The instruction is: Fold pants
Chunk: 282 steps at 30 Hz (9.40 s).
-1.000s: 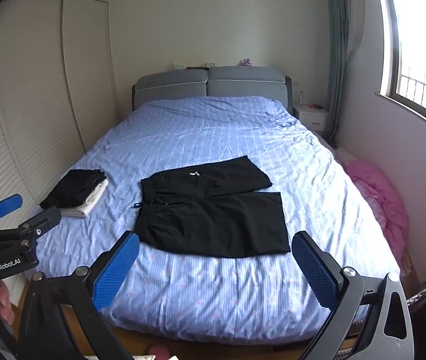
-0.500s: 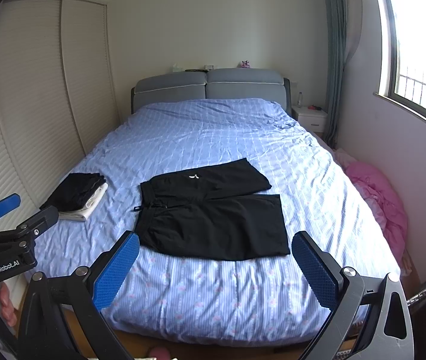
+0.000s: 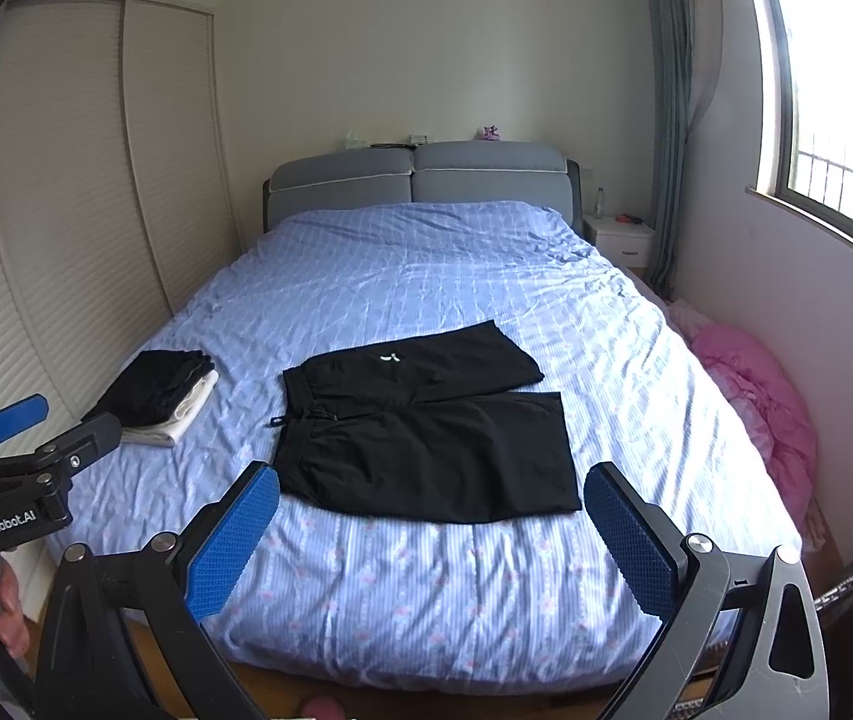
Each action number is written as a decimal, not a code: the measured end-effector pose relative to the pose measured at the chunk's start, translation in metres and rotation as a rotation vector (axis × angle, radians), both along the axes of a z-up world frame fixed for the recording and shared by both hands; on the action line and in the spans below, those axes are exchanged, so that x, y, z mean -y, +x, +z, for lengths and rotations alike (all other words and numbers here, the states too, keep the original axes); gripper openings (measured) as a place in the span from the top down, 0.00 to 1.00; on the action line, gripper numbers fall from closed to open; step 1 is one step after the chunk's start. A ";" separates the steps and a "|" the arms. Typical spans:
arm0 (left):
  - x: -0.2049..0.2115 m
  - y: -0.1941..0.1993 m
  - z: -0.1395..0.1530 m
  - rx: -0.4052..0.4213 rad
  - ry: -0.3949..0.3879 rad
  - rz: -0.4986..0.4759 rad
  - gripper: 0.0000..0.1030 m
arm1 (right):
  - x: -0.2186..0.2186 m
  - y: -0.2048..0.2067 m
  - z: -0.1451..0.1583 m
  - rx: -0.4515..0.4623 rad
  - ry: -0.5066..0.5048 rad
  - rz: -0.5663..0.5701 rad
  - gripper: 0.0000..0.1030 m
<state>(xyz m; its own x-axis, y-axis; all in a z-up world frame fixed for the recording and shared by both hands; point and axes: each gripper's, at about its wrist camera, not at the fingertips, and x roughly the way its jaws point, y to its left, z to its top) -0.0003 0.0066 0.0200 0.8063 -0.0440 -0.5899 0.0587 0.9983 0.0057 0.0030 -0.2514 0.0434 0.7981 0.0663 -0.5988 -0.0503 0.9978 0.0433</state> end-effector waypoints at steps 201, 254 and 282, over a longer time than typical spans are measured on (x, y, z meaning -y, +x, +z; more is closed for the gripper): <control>0.052 0.500 -0.290 -0.539 0.055 -0.312 0.33 | 0.102 0.526 -0.297 -0.425 0.131 -0.138 0.43; -0.006 0.491 -0.261 -0.484 0.137 -0.011 0.37 | 0.060 0.508 -0.277 -0.426 0.217 -0.035 0.61; -0.176 0.549 -0.320 -0.552 -0.318 0.245 0.92 | -0.118 0.548 -0.305 -0.523 0.190 0.350 0.60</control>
<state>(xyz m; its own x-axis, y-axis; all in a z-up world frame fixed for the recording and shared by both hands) 0.5487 0.1829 -0.3003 0.4000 -0.1375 -0.9061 -0.2589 0.9315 -0.2556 0.5509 -0.1332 -0.2614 0.3175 0.4116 -0.8543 -0.2948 0.8991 0.3236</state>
